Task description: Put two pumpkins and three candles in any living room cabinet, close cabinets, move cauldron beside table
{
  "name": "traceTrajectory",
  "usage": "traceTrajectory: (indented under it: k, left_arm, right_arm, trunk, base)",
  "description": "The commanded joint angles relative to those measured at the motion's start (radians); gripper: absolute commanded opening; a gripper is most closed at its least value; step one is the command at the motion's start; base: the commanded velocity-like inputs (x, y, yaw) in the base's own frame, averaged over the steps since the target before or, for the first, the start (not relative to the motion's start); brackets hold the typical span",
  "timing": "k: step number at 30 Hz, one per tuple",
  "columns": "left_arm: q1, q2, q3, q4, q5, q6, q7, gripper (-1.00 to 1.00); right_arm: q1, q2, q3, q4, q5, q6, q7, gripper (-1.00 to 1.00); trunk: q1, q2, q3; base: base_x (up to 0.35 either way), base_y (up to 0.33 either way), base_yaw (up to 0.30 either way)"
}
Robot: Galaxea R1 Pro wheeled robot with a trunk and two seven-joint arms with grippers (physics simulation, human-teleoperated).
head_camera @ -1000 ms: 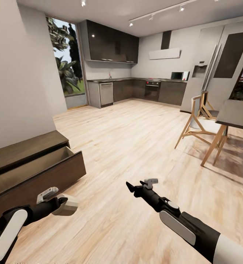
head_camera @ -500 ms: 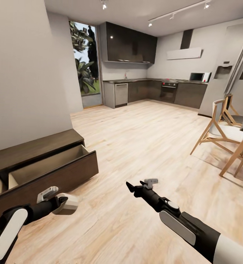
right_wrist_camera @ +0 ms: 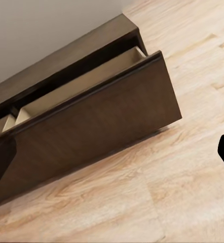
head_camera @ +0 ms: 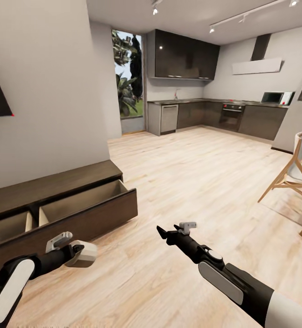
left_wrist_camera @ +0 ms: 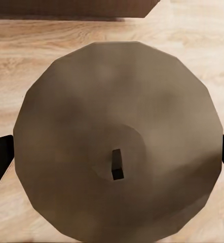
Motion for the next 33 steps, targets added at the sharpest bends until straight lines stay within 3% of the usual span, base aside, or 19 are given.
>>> traceTrajectory:
  k: [1,24,33]
  left_arm:
    - [-0.001,0.0,0.0,-0.001,0.013,0.003,0.009,-1.0]
    - [-0.002,-0.005,0.0,0.0,0.013,0.003,0.008,-1.0]
    - [-0.002,-0.024,-0.002,0.0,0.01,0.003,0.002,-1.0]
  right_arm:
    - [-0.002,-0.001,0.005,-0.002,-0.01,-0.008,-0.006,1.0]
    - [-0.002,-0.001,0.005,0.0,-0.01,-0.009,-0.006,1.0]
    - [-0.002,0.002,0.005,0.023,-0.01,-0.011,-0.006,1.0]
  trunk:
    - [-0.004,0.007,0.002]
    - [-0.092,0.168,0.085]
    - [-0.092,0.168,0.091]
  base:
    - [0.0,0.0,0.262]
    - [0.0,0.0,0.262]
    - [0.016,0.0,0.257]
